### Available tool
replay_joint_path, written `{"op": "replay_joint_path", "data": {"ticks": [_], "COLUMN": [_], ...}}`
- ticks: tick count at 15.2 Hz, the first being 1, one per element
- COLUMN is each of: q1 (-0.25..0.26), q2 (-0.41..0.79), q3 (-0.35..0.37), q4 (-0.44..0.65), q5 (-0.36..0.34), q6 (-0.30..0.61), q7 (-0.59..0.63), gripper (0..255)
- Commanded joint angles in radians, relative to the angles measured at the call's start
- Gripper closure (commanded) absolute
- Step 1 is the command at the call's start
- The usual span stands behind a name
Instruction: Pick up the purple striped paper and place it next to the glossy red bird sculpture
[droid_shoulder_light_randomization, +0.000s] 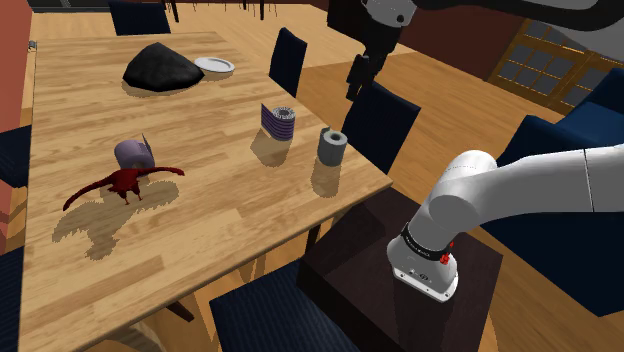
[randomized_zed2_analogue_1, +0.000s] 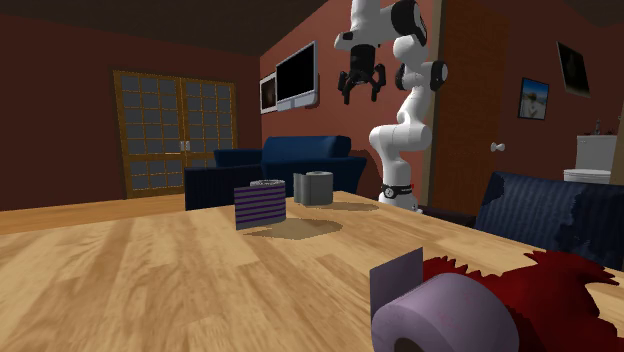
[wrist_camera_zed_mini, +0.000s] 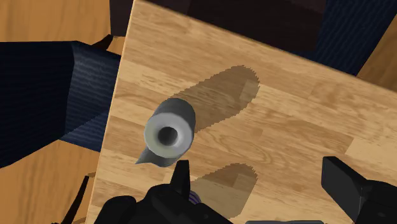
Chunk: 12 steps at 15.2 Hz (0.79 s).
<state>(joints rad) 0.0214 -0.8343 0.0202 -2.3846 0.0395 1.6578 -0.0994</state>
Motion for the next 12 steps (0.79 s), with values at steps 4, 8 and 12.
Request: {"op": "replay_joint_path", "data": {"ticks": [4,8,12], "q1": [-0.004,-0.007,-0.010], "q2": [0.114,0.271,0.433], "q3": [-0.007,-0.015,-0.024], "q4": [0.024,0.076,0.148], "q5": [-0.003,-0.005,-0.004], "q6": [0.075,0.163,0.233], "q7": [-0.010,-0.022,-0.034], "gripper": [0,0,0]}}
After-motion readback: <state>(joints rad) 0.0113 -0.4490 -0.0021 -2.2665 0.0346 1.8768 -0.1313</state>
